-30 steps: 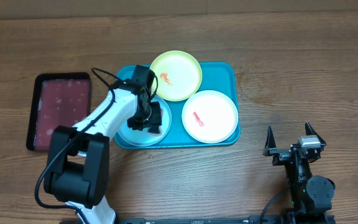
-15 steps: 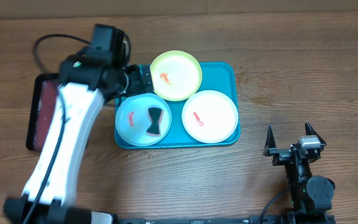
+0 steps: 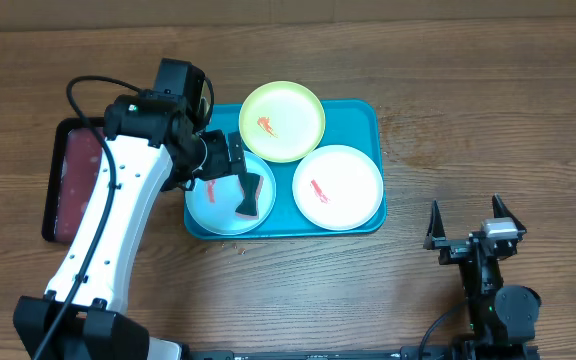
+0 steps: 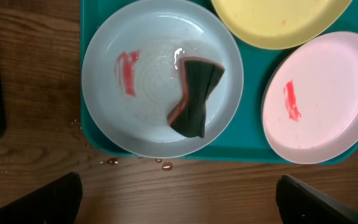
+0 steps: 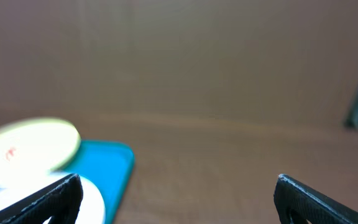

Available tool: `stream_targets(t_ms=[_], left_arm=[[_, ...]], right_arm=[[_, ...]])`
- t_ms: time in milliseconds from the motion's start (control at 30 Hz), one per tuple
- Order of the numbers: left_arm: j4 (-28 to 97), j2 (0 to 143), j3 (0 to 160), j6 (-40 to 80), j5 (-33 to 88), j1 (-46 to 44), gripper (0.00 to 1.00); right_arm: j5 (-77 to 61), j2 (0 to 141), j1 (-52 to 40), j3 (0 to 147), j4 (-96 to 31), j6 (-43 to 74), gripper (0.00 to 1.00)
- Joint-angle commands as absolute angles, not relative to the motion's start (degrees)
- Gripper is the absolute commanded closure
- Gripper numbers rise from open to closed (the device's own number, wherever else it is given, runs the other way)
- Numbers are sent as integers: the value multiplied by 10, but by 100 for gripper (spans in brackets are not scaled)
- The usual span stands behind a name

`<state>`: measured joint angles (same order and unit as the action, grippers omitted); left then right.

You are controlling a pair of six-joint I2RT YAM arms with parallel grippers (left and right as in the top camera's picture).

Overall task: Clean dirty plates on tray and stack at the side
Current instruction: 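Lift the sponge and carry it onto the light blue plate, then move the right gripper to the light blue plate's rim and grasp it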

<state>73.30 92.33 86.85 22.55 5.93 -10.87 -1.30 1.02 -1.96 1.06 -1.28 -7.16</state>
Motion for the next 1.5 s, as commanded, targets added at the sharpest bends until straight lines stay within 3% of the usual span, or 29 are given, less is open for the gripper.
stream_targets(t_ms=[0,133,267,433,533,733,867,1000,1200,1333,1367,1467], left_arm=[[739,927,864,223,60,-113,0],[738,928,864,223,61,-113,0],[747,928,864,223,79,-113,0],[750,928,864,223,79,-113,0],[747,928,864,223,79,-113,0],[747,928,864,223,79,-113,0],[747,928,864,223,79,-113,0],[748,928,864,223,80,-113,0],[748,928,864,223,80,-113,0],[748,928,864,223,80,-113,0],[749,928,864,223,80,-113,0],[749,928,864,223,79,-113,0]], right_arm=[[-161,8,-18,4,30,-29,0],[-380,8,-19,4,32,29,0],[-499,8,-19,4,186,35,0],[-381,8,-18,12,462,39,0],[-234,10,-18,68,479,47,0],[-190,111,-18,325,202,6,0],[-199,265,-18,555,-116,-49,0],[-296,423,-19,736,-415,-43,0],[-514,577,-19,795,-445,-33,0],[-416,661,-52,865,-496,23,0],[-322,705,-79,918,-562,63,0],[-237,788,-127,1009,-685,65,0]])
